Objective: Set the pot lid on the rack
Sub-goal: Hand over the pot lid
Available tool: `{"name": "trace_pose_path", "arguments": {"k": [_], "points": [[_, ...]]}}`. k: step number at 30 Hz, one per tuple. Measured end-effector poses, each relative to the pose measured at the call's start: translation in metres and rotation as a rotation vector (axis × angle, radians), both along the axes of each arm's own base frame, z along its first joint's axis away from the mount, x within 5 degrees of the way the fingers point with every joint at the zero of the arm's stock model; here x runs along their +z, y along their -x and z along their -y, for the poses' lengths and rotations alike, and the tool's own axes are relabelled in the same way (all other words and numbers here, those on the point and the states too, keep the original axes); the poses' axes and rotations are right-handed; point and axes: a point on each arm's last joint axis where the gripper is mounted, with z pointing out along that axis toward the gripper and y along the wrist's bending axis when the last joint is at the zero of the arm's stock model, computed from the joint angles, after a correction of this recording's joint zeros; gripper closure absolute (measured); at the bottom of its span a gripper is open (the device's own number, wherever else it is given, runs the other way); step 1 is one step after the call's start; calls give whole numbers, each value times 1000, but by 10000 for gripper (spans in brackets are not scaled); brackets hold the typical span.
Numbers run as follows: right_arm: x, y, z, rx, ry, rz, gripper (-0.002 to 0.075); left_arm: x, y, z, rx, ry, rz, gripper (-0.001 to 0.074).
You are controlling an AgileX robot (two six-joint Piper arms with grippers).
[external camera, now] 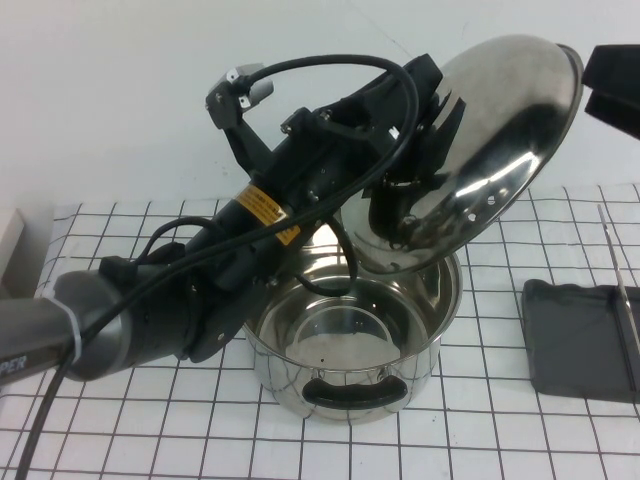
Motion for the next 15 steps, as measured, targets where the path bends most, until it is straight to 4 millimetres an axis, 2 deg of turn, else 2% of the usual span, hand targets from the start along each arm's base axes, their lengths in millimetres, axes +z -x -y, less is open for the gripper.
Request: {"name": "trace_pose_path", "arguments": {"k": [10, 15], "points": [[-14, -14, 1, -9, -24, -92, 217, 0, 0, 0, -1, -1, 1, 421], [-18, -18, -10, 6, -29, -130, 217, 0, 0, 0, -1, -1, 1, 421]]}}
